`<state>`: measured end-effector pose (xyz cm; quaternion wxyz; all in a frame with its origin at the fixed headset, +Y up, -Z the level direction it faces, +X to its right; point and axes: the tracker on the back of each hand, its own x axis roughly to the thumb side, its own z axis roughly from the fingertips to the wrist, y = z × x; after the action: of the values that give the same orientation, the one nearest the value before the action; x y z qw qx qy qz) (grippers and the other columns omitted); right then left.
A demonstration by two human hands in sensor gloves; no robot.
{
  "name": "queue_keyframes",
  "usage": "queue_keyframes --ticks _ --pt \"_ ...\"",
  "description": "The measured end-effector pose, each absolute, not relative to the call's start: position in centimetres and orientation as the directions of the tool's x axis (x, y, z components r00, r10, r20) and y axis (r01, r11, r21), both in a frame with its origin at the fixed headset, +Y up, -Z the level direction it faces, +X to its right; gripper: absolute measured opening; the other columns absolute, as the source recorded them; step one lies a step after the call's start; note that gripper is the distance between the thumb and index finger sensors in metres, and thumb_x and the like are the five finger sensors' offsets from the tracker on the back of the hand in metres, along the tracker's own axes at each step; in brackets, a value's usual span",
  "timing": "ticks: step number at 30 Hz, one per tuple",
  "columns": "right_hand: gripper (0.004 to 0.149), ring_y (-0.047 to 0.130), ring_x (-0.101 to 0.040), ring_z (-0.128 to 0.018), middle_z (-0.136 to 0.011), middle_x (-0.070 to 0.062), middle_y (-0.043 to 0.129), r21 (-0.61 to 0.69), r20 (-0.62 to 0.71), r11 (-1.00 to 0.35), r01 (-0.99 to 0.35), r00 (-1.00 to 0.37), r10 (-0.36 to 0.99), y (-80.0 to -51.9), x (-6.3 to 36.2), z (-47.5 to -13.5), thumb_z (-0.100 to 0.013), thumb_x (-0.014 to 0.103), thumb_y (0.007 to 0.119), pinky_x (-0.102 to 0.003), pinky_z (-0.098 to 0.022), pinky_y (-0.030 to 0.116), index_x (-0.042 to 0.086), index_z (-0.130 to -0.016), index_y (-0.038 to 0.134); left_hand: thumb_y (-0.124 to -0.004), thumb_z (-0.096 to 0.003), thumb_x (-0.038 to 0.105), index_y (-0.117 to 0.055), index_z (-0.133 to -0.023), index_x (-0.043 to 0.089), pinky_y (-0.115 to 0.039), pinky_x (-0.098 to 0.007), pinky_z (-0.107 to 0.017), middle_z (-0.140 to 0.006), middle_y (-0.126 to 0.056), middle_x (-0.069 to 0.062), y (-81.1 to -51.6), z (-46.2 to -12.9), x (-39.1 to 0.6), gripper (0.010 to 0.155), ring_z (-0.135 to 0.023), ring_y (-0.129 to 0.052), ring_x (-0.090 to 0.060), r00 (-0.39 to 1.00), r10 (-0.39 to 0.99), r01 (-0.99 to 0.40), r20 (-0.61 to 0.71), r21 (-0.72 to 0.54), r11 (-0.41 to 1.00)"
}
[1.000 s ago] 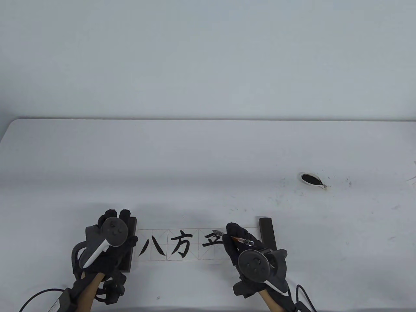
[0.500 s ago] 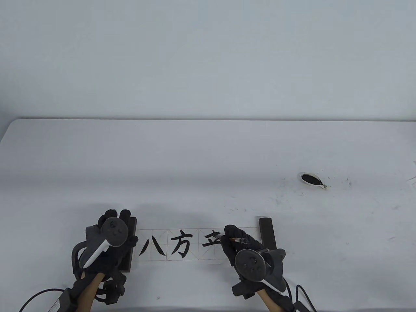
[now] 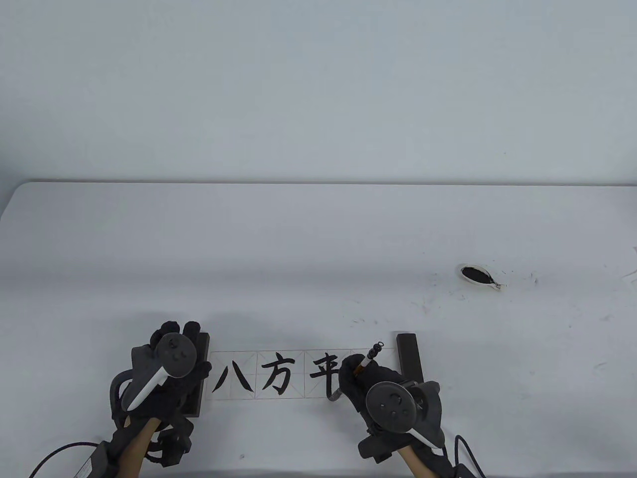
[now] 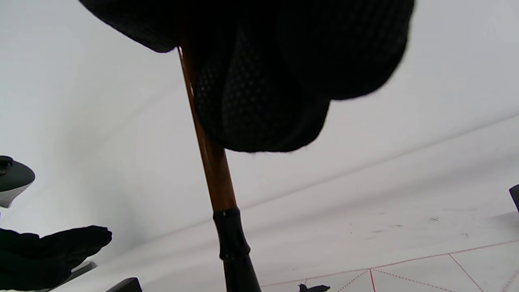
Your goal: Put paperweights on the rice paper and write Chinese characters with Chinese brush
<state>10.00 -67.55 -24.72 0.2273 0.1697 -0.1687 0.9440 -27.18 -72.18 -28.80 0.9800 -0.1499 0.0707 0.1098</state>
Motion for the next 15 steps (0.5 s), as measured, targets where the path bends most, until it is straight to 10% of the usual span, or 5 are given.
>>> queue_keyframes --ticks 15 --pt "0.043 0.102 -0.024 -0.044 -0.064 -0.013 0.098 -0.306 0.414 -0.845 -0.438 -0.861 0.296 -67.8 9.2 -24.1 -0.056 0.039 0.065 -0.032 -0.03 0.087 0.008 -0.083 0.079 -0.059 -0.053 0.053 -0.005 -0.115 0.041 -0.012 -0.051 -0.086 -0.125 -0.002 -0.006 -72.2 -28.8 -27.2 0.083 -0.12 -0.012 -0.036 0.966 0.195 -0.237 -0.171 -0.277 0.931"
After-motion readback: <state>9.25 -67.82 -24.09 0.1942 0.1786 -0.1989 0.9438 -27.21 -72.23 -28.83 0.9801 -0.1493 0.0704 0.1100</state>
